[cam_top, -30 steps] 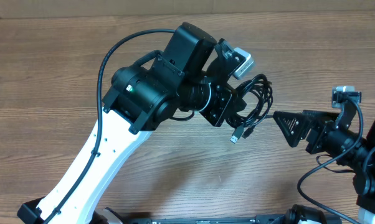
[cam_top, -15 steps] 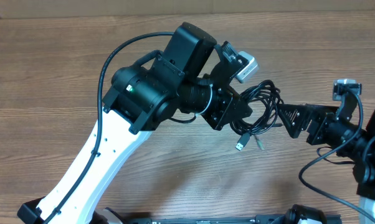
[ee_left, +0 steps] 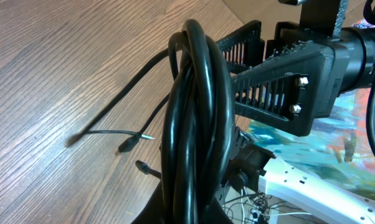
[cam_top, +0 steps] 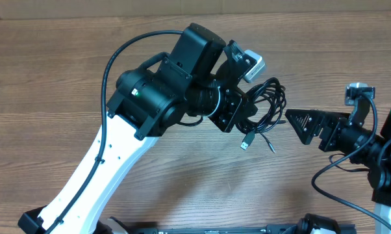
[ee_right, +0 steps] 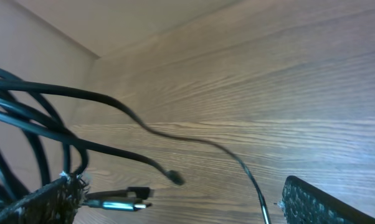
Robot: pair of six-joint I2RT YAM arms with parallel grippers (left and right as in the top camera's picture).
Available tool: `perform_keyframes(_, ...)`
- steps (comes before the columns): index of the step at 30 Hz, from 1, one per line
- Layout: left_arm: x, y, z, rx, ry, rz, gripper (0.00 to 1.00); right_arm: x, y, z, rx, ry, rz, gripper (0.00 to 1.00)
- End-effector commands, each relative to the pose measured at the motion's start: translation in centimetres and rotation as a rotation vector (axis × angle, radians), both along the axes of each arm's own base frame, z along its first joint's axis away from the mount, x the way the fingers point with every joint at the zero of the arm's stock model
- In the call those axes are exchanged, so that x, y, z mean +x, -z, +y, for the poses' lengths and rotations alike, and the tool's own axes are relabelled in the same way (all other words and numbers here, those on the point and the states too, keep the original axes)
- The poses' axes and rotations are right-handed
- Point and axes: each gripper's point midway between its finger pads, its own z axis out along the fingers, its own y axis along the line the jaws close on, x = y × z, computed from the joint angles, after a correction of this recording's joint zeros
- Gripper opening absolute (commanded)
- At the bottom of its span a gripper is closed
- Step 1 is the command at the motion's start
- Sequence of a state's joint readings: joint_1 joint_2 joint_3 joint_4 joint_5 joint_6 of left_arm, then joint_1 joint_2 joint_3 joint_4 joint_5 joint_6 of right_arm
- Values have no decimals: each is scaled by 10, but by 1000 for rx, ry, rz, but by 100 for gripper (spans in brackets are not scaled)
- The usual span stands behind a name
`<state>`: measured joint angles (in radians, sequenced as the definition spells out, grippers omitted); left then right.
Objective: Untangle cables
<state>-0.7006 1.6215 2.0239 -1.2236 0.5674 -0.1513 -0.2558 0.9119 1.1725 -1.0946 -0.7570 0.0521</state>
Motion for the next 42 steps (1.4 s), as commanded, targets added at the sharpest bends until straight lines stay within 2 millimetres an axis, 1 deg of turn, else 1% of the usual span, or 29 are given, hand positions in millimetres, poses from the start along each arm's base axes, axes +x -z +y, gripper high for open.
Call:
perform_keyframes(1,-13,-19,-3,-63,49,-17,4,-2,-12,7,36,-41,-44,100)
perform_keyframes(4,-16,-22,-5,-80,65,-14,4,-1,-12,7,36,-43,-46,100)
perform_keyframes(12,-35,-23,-17,-85,136,-20,4,0,-14,6,32,-42,-59,100)
perform_keyframes(19,-43,-20,-18,-76,156,-1,4,4,-11,0,1,-10,-57,100)
perform_keyframes(21,-50,-24,-20,-103,205,5,4,7,-7,-8,-35,32,-46,100)
perform_keyframes(24,-58,-28,-21,-131,256,3,4,13,5,-25,-81,137,13,100)
perform_keyframes(28,-65,-30,-21,-149,311,-11,4,12,32,-55,-178,287,140,100)
perform_keyframes(30,-63,-28,-20,-137,302,-10,4,10,43,-65,-193,354,205,100)
perform_keyframes(31,-60,-25,-18,-118,285,-18,4,9,48,-67,-200,359,232,100)
perform_keyframes(34,-49,-14,-13,-52,225,-42,4,5,53,-66,-197,355,264,100)
perform_keyframes(36,-36,-2,-4,33,154,-72,4,2,55,-61,-189,326,275,100)
perform_keyframes(38,-22,11,9,129,76,-109,4,-3,53,-47,-172,232,257,100)
perform_keyframes(40,-13,19,20,204,20,-135,4,-10,51,-35,-161,146,240,100)
perform_keyframes(42,-9,23,26,237,-1,-143,4,-15,49,-27,-152,90,222,100)
